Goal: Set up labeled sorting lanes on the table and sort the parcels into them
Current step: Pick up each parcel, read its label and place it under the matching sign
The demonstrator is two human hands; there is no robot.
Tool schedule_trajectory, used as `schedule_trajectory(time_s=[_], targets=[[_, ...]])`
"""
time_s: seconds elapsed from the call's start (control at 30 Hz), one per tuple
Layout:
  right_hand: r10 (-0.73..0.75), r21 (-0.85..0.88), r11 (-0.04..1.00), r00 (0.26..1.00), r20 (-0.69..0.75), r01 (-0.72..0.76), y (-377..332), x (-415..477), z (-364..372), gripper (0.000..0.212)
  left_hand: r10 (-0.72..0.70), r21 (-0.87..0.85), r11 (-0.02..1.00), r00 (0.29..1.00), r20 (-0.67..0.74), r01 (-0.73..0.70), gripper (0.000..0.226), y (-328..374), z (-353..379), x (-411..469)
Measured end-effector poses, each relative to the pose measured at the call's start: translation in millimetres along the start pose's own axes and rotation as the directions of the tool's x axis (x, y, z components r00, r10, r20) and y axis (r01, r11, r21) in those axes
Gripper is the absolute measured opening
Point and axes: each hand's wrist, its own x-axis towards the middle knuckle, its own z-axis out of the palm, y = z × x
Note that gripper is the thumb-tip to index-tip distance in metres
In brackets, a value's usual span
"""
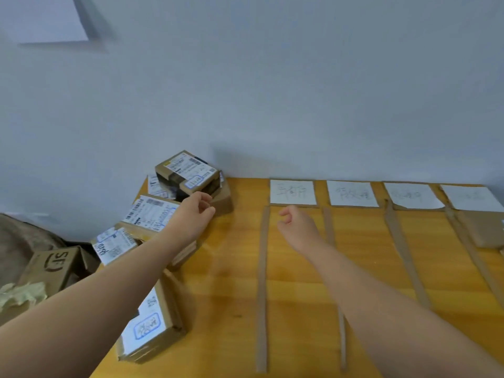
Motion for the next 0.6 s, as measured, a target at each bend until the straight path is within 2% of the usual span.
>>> schedule_trajectory(time_s=[0.1, 0.23, 0.37, 0.47, 0.53, 0.6], targets=[[-0.007, -0.007, 1.000, 1.000, 0.027, 0.007, -21, 5, 23, 0.030, -0.001, 0.189, 0.982, 0.998, -0.057, 0.011, 0.040, -29, -20, 10], [-0.021, -0.015, 1.000, 0.996, 0.082, 0.023, -42, 11, 50, 0.032, -0.116, 0.422, 0.894, 0.987, -0.109, 0.152, 0.068, -71, -43, 25], [-0.024, -0.025, 0.999, 0.991, 0.128, 0.027, -60, 15, 74, 0.031, -0.239, 0.389, 0.872, 0.952, -0.189, 0.296, 0.095, -106, -62, 36], [-0.011, -0.006, 1.000, 0.986, 0.165, 0.013, -71, 16, 92, 0.031, -0.340, 0.339, 0.865, 0.929, -0.150, 0.371, 0.116, -122, -68, 45], [0.006, 0.019, 1.000, 0.980, 0.199, -0.010, -77, 15, 102, 0.032, -0.408, 0.191, 0.890, 0.910, -0.075, 0.415, 0.118, -126, -68, 49], [0.035, 0.078, 0.995, 0.969, 0.244, -0.056, -80, 15, 110, 0.036, -0.412, 0.082, 0.906, 0.910, -0.049, 0.415, 0.108, -127, -65, 46]])
